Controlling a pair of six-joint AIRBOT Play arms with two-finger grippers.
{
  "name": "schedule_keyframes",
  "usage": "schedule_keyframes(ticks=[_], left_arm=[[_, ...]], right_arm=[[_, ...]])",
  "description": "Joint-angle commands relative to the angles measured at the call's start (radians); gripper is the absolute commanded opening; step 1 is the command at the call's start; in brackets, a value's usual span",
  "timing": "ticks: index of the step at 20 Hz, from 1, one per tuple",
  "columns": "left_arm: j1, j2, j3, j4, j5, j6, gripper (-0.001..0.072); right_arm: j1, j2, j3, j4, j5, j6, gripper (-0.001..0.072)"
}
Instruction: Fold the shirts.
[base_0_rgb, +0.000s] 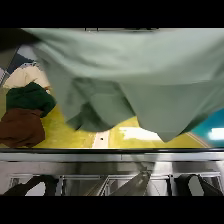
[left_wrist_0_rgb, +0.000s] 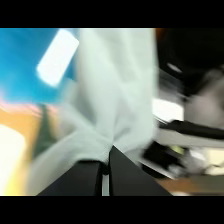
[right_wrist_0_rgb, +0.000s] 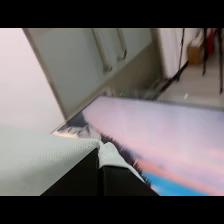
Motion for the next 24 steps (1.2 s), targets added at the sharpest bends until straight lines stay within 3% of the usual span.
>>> schedule_keyframes(ticks=[1, 3, 6, 9, 11, 12, 13, 14, 16, 17, 19, 21, 22, 23, 24], left_arm=[[0.182, 0.162, 0.1, 0.06, 0.093, 0.034, 0.0027], [0.188, 0.15, 0.001, 0.061, 0.093, 0.047, 0.0028], [0.084, 0.012, -0.174, 0.079, 0.091, 0.068, 0.0028], [-0.026, -0.224, -0.296, 0.127, 0.093, 0.1, 0.0028], [-0.066, -0.416, -0.319, 0.123, 0.093, 0.106, 0.0028], [-0.076, -0.518, -0.301, 0.123, 0.088, 0.104, 0.0029], [-0.079, -0.63, -0.265, 0.122, 0.076, 0.088, 0.0054], [-0.079, -0.73, -0.22, 0.12, 0.06, 0.032, 0.0287], [-0.058, -0.913, -0.101, 0.11, -0.026, -0.103, 0.0523], [-0.042, -0.984, -0.044, 0.092, -0.087, -0.166, 0.0564], [-0.002, -1.038, -0.008, 0.074, -0.106, -0.196, 0.0558], [0.027, -1.032, -0.01, 0.099, -0.122, -0.209, 0.0557], [0.033, -1.015, -0.018, 0.135, -0.122, -0.208, 0.0499], [0.039, -0.977, -0.057, 0.188, -0.121, -0.203, 0.0358], [0.039, -0.937, -0.11, 0.254, -0.12, -0.198, 0.0354]], right_arm=[[-0.063, 0.051, 0.139, 0.021, -0.064, 0.012, 0.0018], [-0.051, 0.002, 0.127, 0.0, -0.033, 0.047, 0.0018], [0.061, -0.113, 0.052, -0.093, -0.03, 0.047, 0.0019], [0.265, -0.288, -0.09, -0.233, -0.062, 0.035, 0.0019], [0.359, -0.438, -0.163, -0.341, -0.161, 0.027, 0.0019], [0.381, -0.527, -0.171, -0.37, -0.216, 0.027, 0.0044], [0.389, -0.632, -0.169, -0.367, -0.268, 0.028, 0.0293], [0.386, -0.707, -0.163, -0.349, -0.286, 0.032, 0.0466], [0.346, -0.827, -0.13, -0.327, -0.255, 0.032, 0.0481], [0.316, -0.847, -0.122, -0.331, -0.223, 0.031, 0.0481], [0.24, -0.841, -0.122, -0.39, -0.149, 0.031, 0.0481], [0.174, -0.823, -0.136, -0.549, -0.032, 0.052, 0.048], [0.156, -0.812, -0.161, -0.628, 0.0, 0.066, 0.048], [0.14, -0.797, -0.206, -0.69, 0.003, 0.068, 0.048], [0.127, -0.782, -0.257, -0.723, -0.021, 0.055, 0.048]])
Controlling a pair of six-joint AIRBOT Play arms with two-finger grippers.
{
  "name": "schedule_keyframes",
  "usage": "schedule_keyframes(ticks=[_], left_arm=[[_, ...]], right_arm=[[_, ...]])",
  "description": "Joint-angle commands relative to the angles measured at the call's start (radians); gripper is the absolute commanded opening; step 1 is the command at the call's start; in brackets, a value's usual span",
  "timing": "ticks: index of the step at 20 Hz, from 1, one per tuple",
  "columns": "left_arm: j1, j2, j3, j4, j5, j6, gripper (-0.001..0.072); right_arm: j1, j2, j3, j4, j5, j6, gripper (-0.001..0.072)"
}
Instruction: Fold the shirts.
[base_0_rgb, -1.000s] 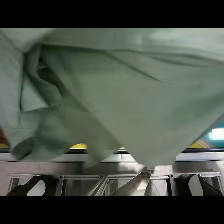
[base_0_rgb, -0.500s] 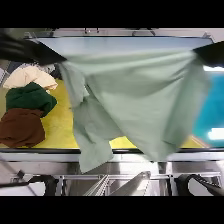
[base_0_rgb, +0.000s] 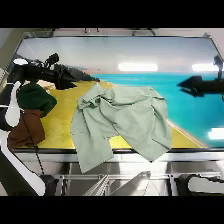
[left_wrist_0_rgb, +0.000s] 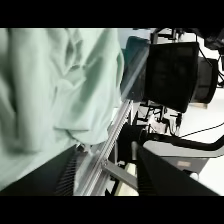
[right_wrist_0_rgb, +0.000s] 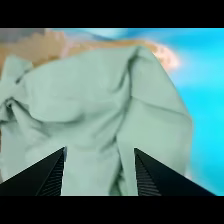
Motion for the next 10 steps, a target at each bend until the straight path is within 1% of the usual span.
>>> schedule_keyframes(ticks=[1, 3, 6, 9, 10], left_arm=[[0.023, 0.07, -0.107, 0.179, -0.04, -0.023, 0.0355], [0.039, 0.13, -0.22, 0.284, -0.013, -0.006, 0.0355], [0.057, 0.209, -0.423, 0.399, 0.01, -0.006, 0.0357], [0.062, 0.248, -0.578, 0.398, 0.109, 0.019, 0.0357], [0.061, 0.248, -0.607, 0.398, 0.11, 0.02, 0.0357]], right_arm=[[-0.062, 0.025, -0.128, -0.189, 0.013, -0.016, 0.048], [-0.058, 0.013, -0.184, -0.185, -0.077, -0.059, 0.048], [-0.042, -0.033, -0.22, -0.187, -0.094, -0.07, 0.048], [-0.006, -0.066, -0.224, -0.135, -0.099, -0.09, 0.048], [0.01, -0.076, -0.225, -0.142, -0.097, -0.089, 0.048]])
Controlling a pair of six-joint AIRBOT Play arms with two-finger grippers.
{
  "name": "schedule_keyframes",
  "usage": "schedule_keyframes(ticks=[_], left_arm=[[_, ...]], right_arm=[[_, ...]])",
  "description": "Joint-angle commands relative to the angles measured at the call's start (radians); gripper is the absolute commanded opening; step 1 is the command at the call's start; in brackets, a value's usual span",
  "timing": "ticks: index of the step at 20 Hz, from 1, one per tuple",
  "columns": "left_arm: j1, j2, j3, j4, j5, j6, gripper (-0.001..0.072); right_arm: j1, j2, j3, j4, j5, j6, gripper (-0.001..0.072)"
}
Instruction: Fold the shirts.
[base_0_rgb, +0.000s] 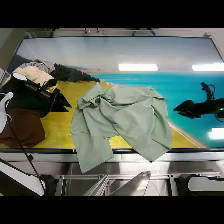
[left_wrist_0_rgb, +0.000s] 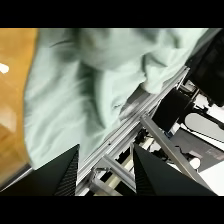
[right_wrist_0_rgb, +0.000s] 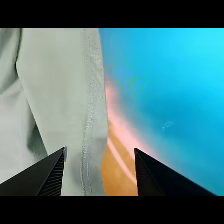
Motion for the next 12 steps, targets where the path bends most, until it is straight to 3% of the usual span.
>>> schedule_keyframes(ticks=[1, 4, 8, 12], left_arm=[[0.006, 0.033, -0.161, 0.048, 0.033, 0.016, 0.0358], [0.005, 0.035, -0.277, 0.104, -0.004, 0.012, 0.0357], [0.005, 0.036, -0.365, 0.17, 0.091, 0.006, 0.0338], [-0.006, 0.036, -0.309, 0.168, 0.148, -0.004, 0.0336]], right_arm=[[0.036, -0.032, -0.014, -0.021, -0.006, 0.006, 0.048], [0.01, -0.02, -0.014, -0.108, 0.024, 0.088, 0.048], [-0.069, 0.009, -0.022, -0.109, 0.138, 0.117, 0.0481], [-0.061, 0.052, -0.153, -0.107, 0.161, 0.119, 0.0481]])
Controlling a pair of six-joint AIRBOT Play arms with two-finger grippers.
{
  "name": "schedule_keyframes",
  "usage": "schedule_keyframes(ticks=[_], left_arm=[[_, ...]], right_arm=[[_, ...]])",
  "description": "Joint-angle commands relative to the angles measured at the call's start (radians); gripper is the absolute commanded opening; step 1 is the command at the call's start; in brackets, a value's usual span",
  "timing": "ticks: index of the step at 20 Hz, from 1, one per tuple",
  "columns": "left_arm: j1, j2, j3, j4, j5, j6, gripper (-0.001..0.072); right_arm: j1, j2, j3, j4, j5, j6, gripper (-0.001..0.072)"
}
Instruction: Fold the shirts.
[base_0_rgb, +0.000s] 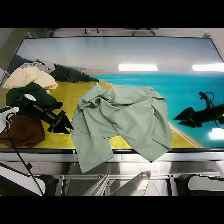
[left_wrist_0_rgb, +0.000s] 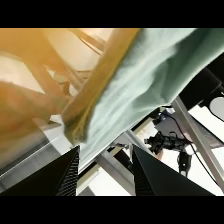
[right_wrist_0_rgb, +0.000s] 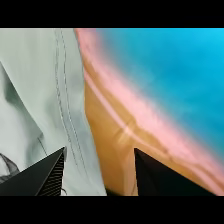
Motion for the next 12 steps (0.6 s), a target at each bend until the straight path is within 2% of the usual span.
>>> schedule_keyframes(ticks=[1, 6, 9, 10, 11, 12], left_arm=[[-0.021, -0.002, 0.035, 0.025, 0.095, -0.024, 0.0336], [-0.122, -0.003, 0.102, 0.096, 0.153, -0.024, 0.0337], [-0.159, -0.002, 0.104, 0.055, 0.202, 0.011, 0.0316], [-0.167, -0.002, 0.104, 0.042, 0.219, 0.02, 0.0116], [-0.169, -0.002, 0.105, 0.016, 0.219, 0.045, 0.0029], [-0.169, -0.002, 0.105, -0.026, 0.208, 0.064, 0.0029]], right_arm=[[0.009, 0.034, -0.119, -0.005, 0.029, 0.013, 0.0481], [0.059, 0.071, -0.267, -0.004, 0.034, 0.019, 0.0485], [0.113, 0.084, -0.294, -0.005, 0.033, 0.019, 0.0485], [0.138, 0.084, -0.297, -0.004, 0.033, 0.019, 0.0485], [0.164, 0.084, -0.297, -0.004, 0.034, 0.019, 0.0484], [0.193, 0.084, -0.297, -0.002, 0.047, 0.018, 0.0483]])
